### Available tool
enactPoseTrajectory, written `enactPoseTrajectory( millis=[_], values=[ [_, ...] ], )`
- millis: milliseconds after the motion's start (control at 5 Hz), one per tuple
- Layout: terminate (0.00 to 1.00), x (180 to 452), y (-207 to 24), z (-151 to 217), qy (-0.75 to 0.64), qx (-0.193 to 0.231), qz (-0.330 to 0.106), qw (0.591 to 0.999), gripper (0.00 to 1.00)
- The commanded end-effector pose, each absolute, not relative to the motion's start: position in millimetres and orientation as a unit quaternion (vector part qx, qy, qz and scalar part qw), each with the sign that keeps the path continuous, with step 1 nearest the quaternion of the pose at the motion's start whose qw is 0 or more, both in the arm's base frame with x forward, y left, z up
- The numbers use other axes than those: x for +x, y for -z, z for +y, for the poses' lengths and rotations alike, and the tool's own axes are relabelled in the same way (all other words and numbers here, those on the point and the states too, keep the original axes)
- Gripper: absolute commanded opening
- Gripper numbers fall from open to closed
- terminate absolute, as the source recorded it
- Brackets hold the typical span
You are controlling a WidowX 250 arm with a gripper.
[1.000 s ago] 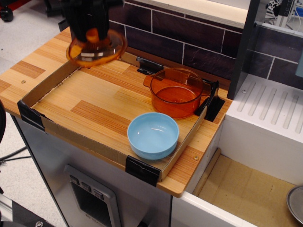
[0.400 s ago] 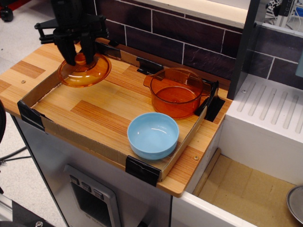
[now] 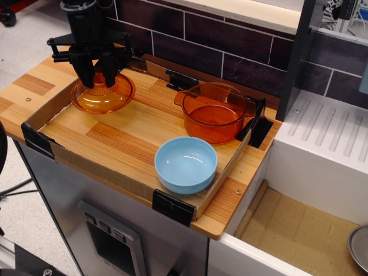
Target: Take lid off pot
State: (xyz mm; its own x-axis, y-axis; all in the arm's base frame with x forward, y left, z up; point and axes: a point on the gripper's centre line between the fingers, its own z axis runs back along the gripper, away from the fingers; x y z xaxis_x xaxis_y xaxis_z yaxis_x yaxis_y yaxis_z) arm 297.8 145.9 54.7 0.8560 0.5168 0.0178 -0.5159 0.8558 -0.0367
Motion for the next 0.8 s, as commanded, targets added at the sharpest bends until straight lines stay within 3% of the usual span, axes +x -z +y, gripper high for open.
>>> enactPoseTrajectory(
  millis=[0, 200, 400, 600],
  values=[
    [0.0, 307, -68, 154, -0.271, 0.005, -0.017, 0.962, 1.0],
    [0.0, 307, -75, 152, -0.269, 0.012, -0.027, 0.963, 1.0],
    [0.0, 305, -97, 140, -0.258, 0.019, -0.036, 0.965, 1.0],
    [0.0, 297, -140, 121, -0.251, 0.022, -0.038, 0.967, 1.0]
  ],
)
